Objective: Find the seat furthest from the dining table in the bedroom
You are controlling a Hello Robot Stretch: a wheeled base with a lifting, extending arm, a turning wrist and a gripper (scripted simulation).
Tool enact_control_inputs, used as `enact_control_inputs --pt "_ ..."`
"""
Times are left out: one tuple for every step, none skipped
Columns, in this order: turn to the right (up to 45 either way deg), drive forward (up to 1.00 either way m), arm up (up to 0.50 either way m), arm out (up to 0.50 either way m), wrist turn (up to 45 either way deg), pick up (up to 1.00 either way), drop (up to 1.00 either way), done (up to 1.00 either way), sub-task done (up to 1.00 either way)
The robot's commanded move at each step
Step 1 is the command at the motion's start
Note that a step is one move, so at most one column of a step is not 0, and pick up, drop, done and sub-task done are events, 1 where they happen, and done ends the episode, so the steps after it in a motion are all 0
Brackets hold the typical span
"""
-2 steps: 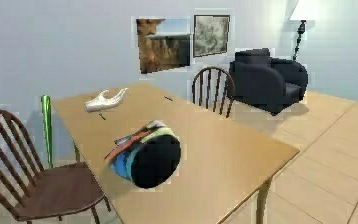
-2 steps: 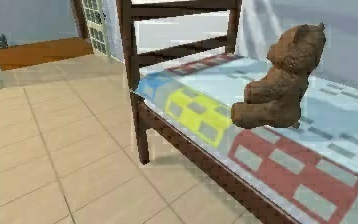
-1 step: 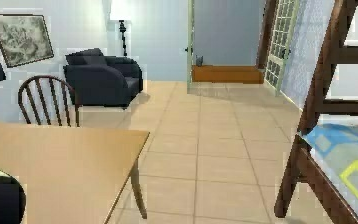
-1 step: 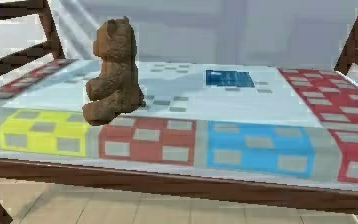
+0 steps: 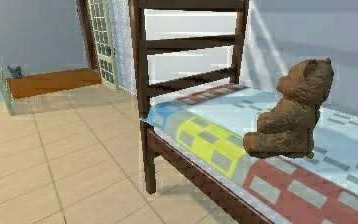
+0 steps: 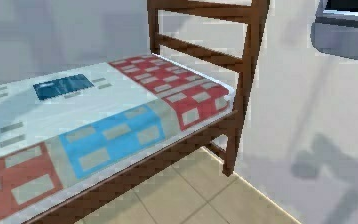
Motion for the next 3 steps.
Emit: enact_control_inputs --pt "3.0 0.0 0.0 0.0 0.0 0.0 0.0 0.0 0.0" --pt "0.0 0.05 0.0 0.0 0.0 0.0 0.0 0.0 0.0" --pt "-30.0 0.0 0.0 0.0 0.0 0.0 0.0 0.0 0.0"
